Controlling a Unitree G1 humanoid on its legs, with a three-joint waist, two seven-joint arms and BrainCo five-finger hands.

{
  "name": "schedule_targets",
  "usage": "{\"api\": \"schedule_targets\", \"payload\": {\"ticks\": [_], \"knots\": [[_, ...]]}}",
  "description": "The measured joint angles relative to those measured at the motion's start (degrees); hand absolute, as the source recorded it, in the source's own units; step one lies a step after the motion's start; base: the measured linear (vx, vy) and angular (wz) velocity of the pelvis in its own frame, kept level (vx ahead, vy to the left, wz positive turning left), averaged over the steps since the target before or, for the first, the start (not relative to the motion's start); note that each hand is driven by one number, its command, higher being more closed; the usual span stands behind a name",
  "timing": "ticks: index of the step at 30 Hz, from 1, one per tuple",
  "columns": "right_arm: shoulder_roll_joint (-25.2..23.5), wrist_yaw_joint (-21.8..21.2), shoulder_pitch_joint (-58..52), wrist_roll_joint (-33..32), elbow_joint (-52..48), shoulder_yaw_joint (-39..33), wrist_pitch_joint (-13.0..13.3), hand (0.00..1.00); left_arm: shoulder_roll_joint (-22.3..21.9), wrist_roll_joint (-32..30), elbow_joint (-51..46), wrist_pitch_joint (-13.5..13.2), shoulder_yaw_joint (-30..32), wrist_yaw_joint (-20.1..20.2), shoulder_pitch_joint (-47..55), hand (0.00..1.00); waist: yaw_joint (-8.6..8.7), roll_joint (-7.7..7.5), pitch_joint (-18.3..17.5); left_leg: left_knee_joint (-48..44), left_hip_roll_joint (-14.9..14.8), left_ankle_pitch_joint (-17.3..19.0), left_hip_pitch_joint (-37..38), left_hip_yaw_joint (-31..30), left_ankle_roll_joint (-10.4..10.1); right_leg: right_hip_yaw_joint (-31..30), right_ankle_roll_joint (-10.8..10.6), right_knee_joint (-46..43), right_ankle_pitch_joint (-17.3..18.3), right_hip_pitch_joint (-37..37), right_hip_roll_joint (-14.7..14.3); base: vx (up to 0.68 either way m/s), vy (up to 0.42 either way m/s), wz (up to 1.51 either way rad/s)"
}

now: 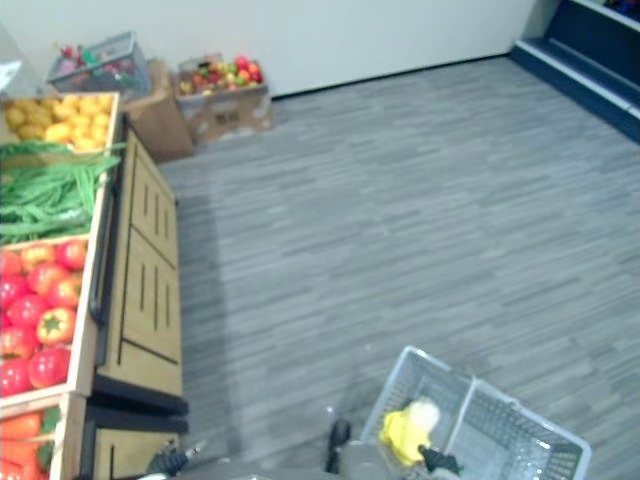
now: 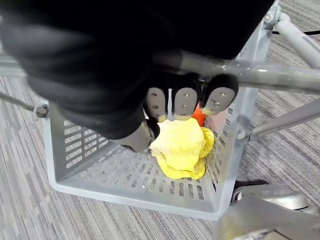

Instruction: Pick vegetable in the basket

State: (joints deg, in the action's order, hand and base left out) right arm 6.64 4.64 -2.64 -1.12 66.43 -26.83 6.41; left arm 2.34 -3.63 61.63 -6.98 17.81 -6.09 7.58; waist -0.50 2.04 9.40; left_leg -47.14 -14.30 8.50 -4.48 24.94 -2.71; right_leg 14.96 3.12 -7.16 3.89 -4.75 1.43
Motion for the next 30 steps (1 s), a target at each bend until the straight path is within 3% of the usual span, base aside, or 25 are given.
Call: {"api": "schedule_targets", "payload": {"ticks": [1,2,7,8,10,12,13,15,16,18,19,21,22,24,25,27,28,29,30], "knots": [[0.88,-0.03,0.45,0.09,0.52,0.12,-0.12,1.00,-0.17,-0.01,-0.08,-0.04,-0.03,0.00,0.56,0.00,-0.80,0.02,0.02,-0.13,3.46,1.75,-2.86,-5.78,-1.87,-2.02,-0.01,0.54,-0.01,0.50,0.17,0.14,-0.030,-0.74],[1.43,-0.17,0.46,0.09,1.29,0.08,-0.06,1.00,-0.18,0.00,-0.04,-0.01,0.02,0.13,0.92,0.00,-1.30,-0.04,0.05,1.40,5.25,2.98,-4.78,-8.48,-2.22,-3.25,-0.19,1.63,-0.13,1.66,0.17,0.14,-0.026,-0.67],[1.13,-0.17,0.37,0.07,1.39,-1.62,-0.27,1.00,-0.86,-0.85,-0.09,-0.08,1.31,0.07,2.63,0.00,-1.56,0.03,0.12,17.39,5.12,2.81,-7.65,-7.81,-1.75,-7.53,-1.14,4.03,0.40,4.29,-0.46,0.17,0.030,-0.50],[1.09,-0.13,0.24,0.06,1.24,-1.69,-0.27,1.00,-1.10,-1.78,-0.10,-0.15,1.97,0.00,2.65,0.00,-1.69,0.06,0.13,22.05,5.25,2.17,-7.39,-8.07,-1.69,-8.35,-1.54,4.20,0.65,4.58,-0.32,0.22,0.101,-0.46],[0.75,-0.05,-0.52,0.03,0.20,-1.67,-0.33,1.00,-1.30,-2.82,-0.04,-0.05,2.36,-0.23,2.70,0.00,-1.59,0.25,0.12,35.22,5.70,-2.40,-5.23,-8.20,-2.00,-9.66,-3.08,4.39,1.83,5.29,0.05,0.30,0.163,-0.41],[0.38,0.01,-1.70,0.02,-0.97,-1.68,-0.32,1.00,-1.58,-3.95,0.02,-0.01,2.31,-0.35,2.72,0.00,-1.52,0.88,-0.09,41.29,5.68,-6.01,-3.53,-8.00,-1.99,-9.99,-4.94,2.95,3.75,5.97,0.18,0.36,0.224,-0.16],[0.29,0.00,-2.38,-0.02,-0.96,-1.97,-0.19,1.00,-1.74,-3.99,0.09,0.05,2.26,-0.32,2.80,0.00,-1.45,1.22,-0.18,41.42,5.66,-9.15,-2.44,-7.51,-0.45,-10.31,-6.37,-0.11,6.18,5.85,0.65,0.36,0.246,-0.06],[-0.59,-0.05,-2.39,-0.17,-0.90,-2.03,-0.13,1.00,-0.76,-4.25,0.03,0.04,1.74,-0.23,2.98,0.00,-1.34,-0.47,-0.99,38.37,7.81,-5.33,-2.25,-6.62,1.21,-10.41,-8.29,-3.96,9.16,5.74,3.68,0.35,0.261,-0.05],[-0.97,-0.12,-2.32,-0.16,-0.81,-1.99,0.17,1.00,0.16,-4.39,0.08,0.04,0.69,-0.19,2.85,0.00,-1.73,-1.66,-1.73,37.56,9.59,-2.05,-1.30,-5.77,1.74,-10.75,-10.12,-11.60,10.66,3.22,6.10,0.42,0.297,-0.17],[-0.94,-0.10,-1.32,-0.82,-1.08,-2.19,0.79,1.00,0.66,-4.38,0.08,0.03,-1.02,-0.19,2.83,0.00,-1.74,-1.72,-1.74,37.93,10.37,-1.09,0.38,-4.73,2.31,-10.56,-12.68,-26.33,9.97,-3.43,7.77,0.32,0.208,-0.13],[-1.01,-0.14,-0.73,-1.55,-1.39,-2.49,1.50,1.00,1.45,-4.36,0.09,0.09,-2.63,-0.19,2.82,0.00,-1.11,-1.83,-1.54,38.07,10.90,-0.38,2.26,-5.18,2.96,-10.43,-16.56,-35.81,7.92,-7.13,9.39,0.34,0.137,0.18],[-0.77,-0.11,-0.70,-1.64,-1.46,-3.37,1.84,1.00,2.43,-4.34,0.13,0.09,-4.63,-0.19,2.36,0.00,-1.03,-1.84,-1.21,39.90,11.13,-0.17,6.71,-6.87,3.26,-8.02,-14.85,-42.95,8.99,-8.65,10.79,0.40,0.050,0.39],[-0.37,-0.11,-0.71,-1.62,-1.51,-3.27,1.82,1.00,2.45,-4.14,-0.16,0.00,-4.65,-0.23,1.36,0.00,-0.84,-1.18,-1.09,41.73,10.21,-0.25,9.47,-8.96,3.14,-3.85,-12.02,-41.47,10.57,-8.62,11.84,0.35,-0.060,0.47],[-0.26,-0.12,-0.72,-1.56,-1.80,-3.11,1.80,1.00,2.35,-3.24,-0.11,-0.03,-4.40,-0.28,-0.30,0.00,-0.82,-1.16,-1.06,42.01,8.96,-0.33,10.35,-11.17,3.02,-1.77,-10.33,-35.34,11.54,-8.79,12.14,0.27,-0.123,0.66],[-0.30,-0.14,-0.81,-1.56,-2.06,-3.11,1.78,1.00,2.25,-3.06,-0.08,-0.06,-4.36,-0.24,-1.24,0.00,-0.69,-1.19,-1.08,41.94,8.13,-0.61,10.47,-13.28,2.56,-3.51,-10.52,-28.50,11.25,-8.85,11.88,0.31,-0.288,0.95],[-0.79,-0.15,-1.01,-1.46,-1.95,-3.19,1.72,1.00,2.64,-1.91,-0.07,-0.36,-4.12,-0.21,-1.21,0.00,-0.35,-2.80,-1.78,41.72,8.57,-1.17,10.33,-15.50,0.94,-11.58,-11.61,-15.90,7.48,-7.42,11.40,0.32,-0.362,1.02],[-1.58,-0.23,-1.25,-1.47,-1.21,-3.54,1.69,1.00,3.74,-1.16,-0.09,-0.55,-3.43,-0.24,-1.19,0.00,0.24,-5.43,-2.02,41.48,9.64,-0.45,10.58,-17.23,-1.59,-14.27,-13.85,-12.23,2.39,-6.69,12.93,0.29,-0.396,0.97],[-0.89,-0.05,-0.43,-1.47,-0.21,-4.37,1.42,1.00,2.35,-0.97,1.24,-0.33,-1.86,-0.25,-1.58,0.00,-0.07,-3.11,-1.92,41.50,6.88,0.72,10.57,-18.08,-3.69,-12.26,-13.17,-13.74,4.94,-6.02,11.07,0.27,-0.392,0.80],[-0.39,0.02,-0.21,-1.47,-0.22,-4.42,1.32,1.00,1.40,-0.97,1.64,-0.35,-1.34,-0.21,-1.25,0.00,-0.41,-1.95,-2.19,41.51,5.87,0.31,10.41,-18.03,-4.28,-11.63,-13.01,-13.85,5.01,-5.81,10.24,0.22,-0.347,0.36]]}}
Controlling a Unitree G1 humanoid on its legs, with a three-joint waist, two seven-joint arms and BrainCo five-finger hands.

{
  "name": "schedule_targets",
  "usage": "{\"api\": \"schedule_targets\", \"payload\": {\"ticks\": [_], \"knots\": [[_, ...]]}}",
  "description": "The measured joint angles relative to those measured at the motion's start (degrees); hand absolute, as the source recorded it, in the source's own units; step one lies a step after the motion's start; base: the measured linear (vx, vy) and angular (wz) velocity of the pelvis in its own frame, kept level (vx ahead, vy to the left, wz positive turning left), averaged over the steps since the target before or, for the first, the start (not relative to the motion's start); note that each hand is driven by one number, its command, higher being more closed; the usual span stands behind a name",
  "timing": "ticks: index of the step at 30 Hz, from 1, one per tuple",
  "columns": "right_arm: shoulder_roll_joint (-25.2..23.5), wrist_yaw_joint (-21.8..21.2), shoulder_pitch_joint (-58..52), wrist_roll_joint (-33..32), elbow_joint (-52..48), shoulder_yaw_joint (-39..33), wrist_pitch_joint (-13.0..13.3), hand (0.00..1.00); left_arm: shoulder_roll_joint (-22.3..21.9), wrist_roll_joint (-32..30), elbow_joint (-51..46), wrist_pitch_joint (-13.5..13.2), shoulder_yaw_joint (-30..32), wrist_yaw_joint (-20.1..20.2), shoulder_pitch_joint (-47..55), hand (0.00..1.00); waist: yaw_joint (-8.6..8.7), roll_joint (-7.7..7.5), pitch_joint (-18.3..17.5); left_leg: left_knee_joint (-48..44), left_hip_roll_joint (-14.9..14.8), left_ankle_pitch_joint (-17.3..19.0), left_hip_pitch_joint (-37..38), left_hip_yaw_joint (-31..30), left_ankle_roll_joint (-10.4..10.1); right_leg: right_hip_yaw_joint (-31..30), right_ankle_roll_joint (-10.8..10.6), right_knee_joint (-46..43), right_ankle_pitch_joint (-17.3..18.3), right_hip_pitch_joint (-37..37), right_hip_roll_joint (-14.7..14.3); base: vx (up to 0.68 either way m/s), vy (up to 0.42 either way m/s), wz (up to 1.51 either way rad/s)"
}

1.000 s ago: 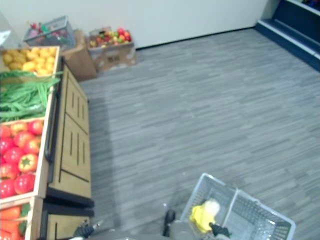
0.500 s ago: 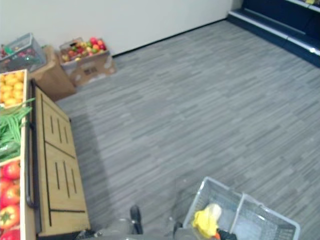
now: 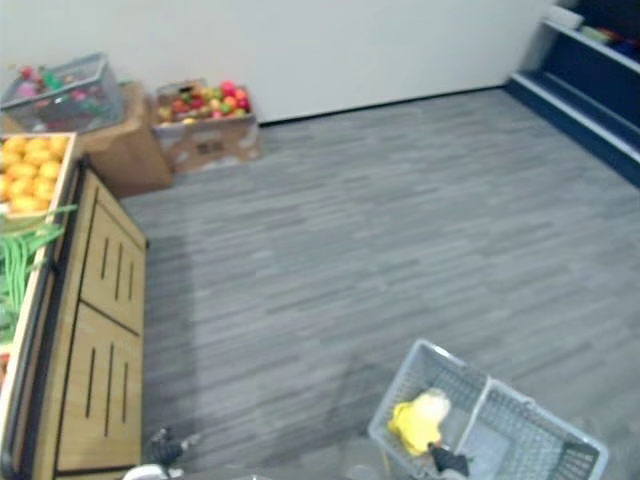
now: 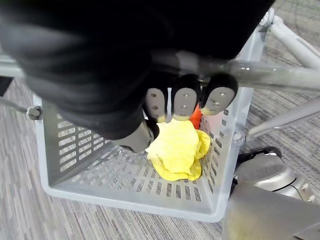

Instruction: Pick vegetable in the basket

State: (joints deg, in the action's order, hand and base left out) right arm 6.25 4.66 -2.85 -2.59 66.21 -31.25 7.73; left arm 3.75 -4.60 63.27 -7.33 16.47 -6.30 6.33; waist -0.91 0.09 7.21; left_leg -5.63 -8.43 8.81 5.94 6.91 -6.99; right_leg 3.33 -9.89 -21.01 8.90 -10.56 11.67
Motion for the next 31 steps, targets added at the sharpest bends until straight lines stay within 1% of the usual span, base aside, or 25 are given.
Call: {"api": "schedule_targets", "payload": {"ticks": [1,2,3,4,6,9,10,12,14,17,19,21,24,26,27,28,30,31], "knots": [[0.79,-0.16,0.27,0.01,0.02,0.04,-0.18,1.00,-1.44,0.80,0.17,-0.05,1.44,0.02,0.77,0.00,-0.70,1.41,-0.17,-0.14,-1.57,-1.35,-0.17,0.12,-1.85,1.28,1.06,0.64,0.59,0.82,-1.41,0.15,-0.261,0.19],[1.05,-0.25,0.29,0.00,0.03,-0.01,-0.33,1.00,-1.80,1.59,0.51,0.00,1.87,0.04,0.97,0.00,-0.60,2.16,-0.19,-0.47,-2.44,-1.83,-0.47,-0.18,-2.17,2.34,1.27,1.42,0.70,1.74,-2.01,0.19,-0.358,0.51],[1.76,-0.34,0.22,0.04,0.56,-0.18,-0.38,1.00,-2.18,3.02,0.77,0.06,2.15,0.47,1.30,0.00,-0.37,2.91,-0.12,-0.92,-4.14,-3.88,-1.01,-1.52,-2.77,5.19,2.51,3.95,0.35,4.37,-3.49,0.13,-0.281,0.52],[1.75,-0.35,0.23,0.04,0.77,-0.22,-0.39,1.00,-2.21,3.60,0.75,0.03,2.24,0.50,1.36,0.00,-0.42,2.93,-0.12,-0.93,-4.42,-4.34,-1.00,-1.52,-2.83,5.64,2.80,4.48,0.18,4.91,-3.71,0.11,-0.273,0.55],[1.88,-0.57,0.23,0.11,1.95,-0.34,-0.41,1.00,-2.29,6.10,0.71,0.04,3.16,1.00,1.58,0.00,-0.50,2.56,-0.10,-1.63,-5.00,-6.61,-1.38,-1.19,-2.66,7.27,3.70,7.67,-0.39,7.62,-4.41,0.04,-0.152,0.30],[2.02,-1.02,0.22,0.27,2.24,-0.42,-0.44,1.00,-2.53,9.16,0.79,0.07,3.40,1.28,2.02,0.00,-0.63,2.42,-0.12,-2.92,-4.58,-7.54,-1.94,0.05,-2.29,7.32,4.09,9.31,-0.65,8.60,-4.27,0.00,-0.053,0.06],[1.90,-1.41,0.17,0.31,2.24,-0.39,-0.42,1.00,-2.55,10.82,1.24,0.11,3.69,1.53,2.08,0.00,-0.48,2.41,-0.14,-2.91,-4.18,-7.84,-1.71,1.03,-1.96,7.14,4.15,9.88,-0.84,8.86,-4.08,-0.02,-0.030,-0.07],[1.86,-1.57,0.17,0.36,2.23,-0.38,-0.42,1.00,-2.51,11.55,1.74,0.06,3.74,1.72,2.02,0.00,-0.41,2.41,-0.14,-2.80,-3.67,-7.87,-1.62,2.11,-1.97,6.61,3.86,10.67,-1.31,8.84,-3.74,-0.05,0.024,-0.09],[1.86,-1.70,0.15,0.52,2.24,-0.38,-0.46,1.00,-2.45,13.45,2.06,0.10,3.64,2.05,2.01,0.00,-0.13,2.41,-0.16,-2.39,-3.11,-7.92,-1.69,2.29,-1.91,6.28,3.50,12.36,-2.83,9.28,-3.40,-0.04,0.060,-0.09],[1.65,-2.12,-0.13,1.00,2.25,-0.39,-0.93,1.00,-2.28,13.41,2.23,0.25,3.13,2.32,1.99,0.00,0.14,2.45,-0.30,0.12,-2.81,-7.93,-0.54,4.23,-1.92,6.06,3.13,15.57,-5.12,10.28,-3.44,-0.05,0.080,-0.07],[1.49,-2.26,-0.24,1.30,2.28,-0.45,-1.25,1.00,-1.96,13.26,2.58,0.33,2.51,2.41,2.00,0.00,0.97,2.46,-0.71,2.96,-2.59,-7.93,0.43,5.39,-1.92,6.41,2.79,17.72,-6.64,10.94,-3.53,-0.07,0.078,0.06],[1.23,-2.32,-0.80,1.39,2.27,-0.61,-1.27,1.00,-1.52,13.26,2.71,0.34,1.11,2.56,1.93,0.00,0.99,2.40,-0.89,4.82,-2.24,-7.92,1.37,5.54,-1.93,6.67,2.45,19.16,-7.66,11.76,-3.44,-0.07,0.069,0.10],[0.20,-2.55,-1.30,1.62,2.26,-0.98,-1.28,1.00,-0.97,13.24,2.68,0.31,-0.77,3.00,1.80,0.00,1.10,1.73,-1.32,6.63,-1.57,-7.87,1.42,5.37,-1.92,7.73,2.02,20.49,-8.75,12.18,-2.93,-0.09,0.065,0.21],[0.12,-2.65,-1.35,2.04,2.26,-0.97,-1.46,1.00,-0.77,12.98,2.69,0.32,-1.47,3.22,1.78,0.00,1.22,1.61,-1.37,7.07,-1.35,-7.16,1.30,5.19,-1.11,8.62,1.56,21.24,-9.44,12.72,-2.69,-0.09,0.051,0.24],[0.13,-2.65,-1.53,2.21,2.25,-0.96,-1.55,1.00,-0.64,12.76,2.69,0.32,-2.17,3.24,1.81,0.00,1.45,1.70,-1.42,7.23,-1.37,-5.97,1.33,5.12,-0.87,9.08,1.20,21.83,-9.86,13.17,-2.67,-0.11,0.069,0.20],[-0.04,-2.66,-1.58,2.67,2.24,-0.53,-1.63,1.00,-0.20,12.72,2.68,0.33,-3.03,3.30,1.81,0.00,1.07,1.35,-1.45,7.07,-1.04,-5.73,1.20,5.23,-0.74,9.06,1.49,22.61,-10.22,13.66,-2.35,-0.15,0.077,0.12],[-0.53,-2.69,-1.88,3.16,2.15,1.35,-1.56,1.00,0.23,12.32,2.73,0.34,-3.35,3.31,2.02,0.00,0.77,0.72,-1.90,6.41,-0.66,-4.44,1.08,6.28,-0.61,8.61,1.24,24.73,-11.29,14.17,-2.02,-0.12,0.054,-0.20],[-0.60,-2.71,-1.89,3.28,2.15,1.90,-1.55,1.00,0.27,12.32,2.76,0.34,-3.43,3.30,2.09,0.00,0.78,0.68,-1.96,6.32,-0.64,-4.31,1.05,6.49,-0.60,8.55,1.23,24.96,-11.39,14.18,-1.99,-0.05,0.024,-0.19]]}}
